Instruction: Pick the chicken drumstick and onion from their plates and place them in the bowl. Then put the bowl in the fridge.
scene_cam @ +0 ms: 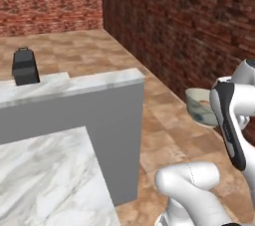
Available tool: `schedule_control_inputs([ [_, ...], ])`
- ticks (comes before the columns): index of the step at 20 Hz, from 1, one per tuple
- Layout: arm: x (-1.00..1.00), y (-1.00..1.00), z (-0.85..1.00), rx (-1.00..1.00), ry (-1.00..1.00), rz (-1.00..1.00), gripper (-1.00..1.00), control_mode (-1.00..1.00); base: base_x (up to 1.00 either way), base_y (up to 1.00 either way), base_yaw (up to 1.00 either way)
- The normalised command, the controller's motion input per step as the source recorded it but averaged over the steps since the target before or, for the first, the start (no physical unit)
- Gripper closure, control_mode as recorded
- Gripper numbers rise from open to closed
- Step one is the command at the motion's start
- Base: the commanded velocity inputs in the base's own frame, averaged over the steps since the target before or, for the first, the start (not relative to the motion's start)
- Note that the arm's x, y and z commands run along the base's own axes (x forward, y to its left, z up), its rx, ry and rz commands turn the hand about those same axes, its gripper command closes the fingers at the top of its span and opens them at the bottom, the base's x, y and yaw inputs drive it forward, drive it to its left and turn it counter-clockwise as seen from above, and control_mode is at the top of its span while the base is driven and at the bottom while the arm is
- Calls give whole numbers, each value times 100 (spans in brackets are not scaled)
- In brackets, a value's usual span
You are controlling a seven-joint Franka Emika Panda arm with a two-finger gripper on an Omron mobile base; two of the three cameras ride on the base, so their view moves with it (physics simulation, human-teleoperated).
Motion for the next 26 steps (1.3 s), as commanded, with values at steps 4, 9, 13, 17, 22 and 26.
schedule_control_inputs([
  [4, 0, 0, 0, 0, 0, 0, 100, 100, 74, -52, 1],
  [9, 0, 0, 0, 0, 0, 0, 100, 100, 64, -57, 0],
  [13, 0, 0, 0, 0, 0, 0, 100, 100, 68, -55, 0],
  [17, 0, 0, 0, 0, 0, 0, 100, 100, 73, -50, 0],
  [22, 0, 0, 0, 0, 0, 0, 100, 100, 87, -24, 15],
  [26, 0, 0, 0, 0, 0, 0, 100, 100, 87, -7, 30],
])
